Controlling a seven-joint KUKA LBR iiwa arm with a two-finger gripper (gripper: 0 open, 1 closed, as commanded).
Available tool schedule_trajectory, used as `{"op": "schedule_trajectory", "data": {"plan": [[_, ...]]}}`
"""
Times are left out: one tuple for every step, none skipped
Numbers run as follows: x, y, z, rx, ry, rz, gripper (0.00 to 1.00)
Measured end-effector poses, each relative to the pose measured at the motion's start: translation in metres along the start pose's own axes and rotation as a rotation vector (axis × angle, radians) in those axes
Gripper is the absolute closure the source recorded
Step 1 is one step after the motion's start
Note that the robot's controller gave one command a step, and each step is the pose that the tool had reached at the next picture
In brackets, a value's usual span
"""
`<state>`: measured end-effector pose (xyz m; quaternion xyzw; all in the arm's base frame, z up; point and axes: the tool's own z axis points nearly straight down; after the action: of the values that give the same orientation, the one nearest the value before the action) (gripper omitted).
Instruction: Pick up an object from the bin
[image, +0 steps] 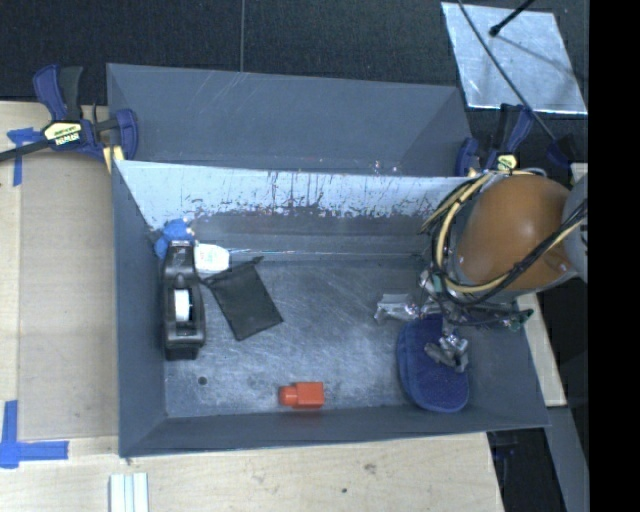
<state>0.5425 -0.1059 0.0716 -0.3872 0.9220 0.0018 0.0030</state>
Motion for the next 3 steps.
{"op": "schedule_trajectory", "data": {"plan": [[0.000, -0.002, -0.001, 0.004, -0.001, 0.002, 1.00], [0.000, -0.002, -0.001, 0.004, -0.001, 0.003, 0.00], [-0.001, 0.015, 0.001, 0.000, 0.000, -0.608, 0.00]]}}
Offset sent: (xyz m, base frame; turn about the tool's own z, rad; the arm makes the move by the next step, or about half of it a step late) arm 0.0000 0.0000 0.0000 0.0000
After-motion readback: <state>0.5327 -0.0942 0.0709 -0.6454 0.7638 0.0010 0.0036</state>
